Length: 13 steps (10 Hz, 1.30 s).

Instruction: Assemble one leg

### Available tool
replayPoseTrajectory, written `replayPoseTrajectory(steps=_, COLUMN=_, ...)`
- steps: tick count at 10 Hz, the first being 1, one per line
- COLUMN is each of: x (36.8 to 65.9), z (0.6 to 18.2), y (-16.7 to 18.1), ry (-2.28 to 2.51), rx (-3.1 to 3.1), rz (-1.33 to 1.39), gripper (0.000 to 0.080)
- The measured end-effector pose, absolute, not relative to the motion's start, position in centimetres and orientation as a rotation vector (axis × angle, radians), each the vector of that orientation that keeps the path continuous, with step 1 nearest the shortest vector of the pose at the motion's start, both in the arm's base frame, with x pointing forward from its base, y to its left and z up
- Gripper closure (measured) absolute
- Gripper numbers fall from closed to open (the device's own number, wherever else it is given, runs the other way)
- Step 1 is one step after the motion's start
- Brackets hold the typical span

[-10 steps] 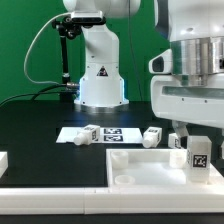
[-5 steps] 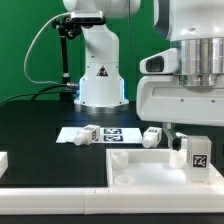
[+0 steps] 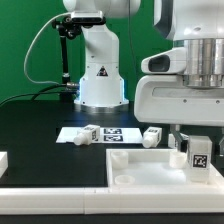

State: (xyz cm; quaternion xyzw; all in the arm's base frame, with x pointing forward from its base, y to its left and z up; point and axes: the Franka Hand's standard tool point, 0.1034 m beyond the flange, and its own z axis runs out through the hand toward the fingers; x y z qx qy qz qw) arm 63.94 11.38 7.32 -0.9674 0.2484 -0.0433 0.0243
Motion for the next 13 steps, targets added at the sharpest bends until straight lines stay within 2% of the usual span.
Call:
replayPoseTrajectory(steps=4, x=63.94, z=7.24, y=11.26, ry=1.345, rx=-2.768, rz=-0.11, gripper=0.0514)
replayPoseTrajectory(steps=9, x=64.19, z=7.14, y=11.26, ry=2.325, rx=-1.933, rz=-0.001, gripper=0.0512)
replayPoseTrajectory(steps=11, x=64.17, z=7.08, y=11.29, ry=2.364, rx=-1.879, rz=0.001, gripper=0.0512)
replayPoseTrajectory(steps=12, x=64.16, z=7.08, y=11.31, ry=2.339, rx=-1.911, rz=-0.001, gripper=0.0432)
replayPoseTrajectory(steps=13, x=64.33, z=7.11, y=11.44, ry=2.269, rx=-1.979, rz=-0.026, gripper=0.0432)
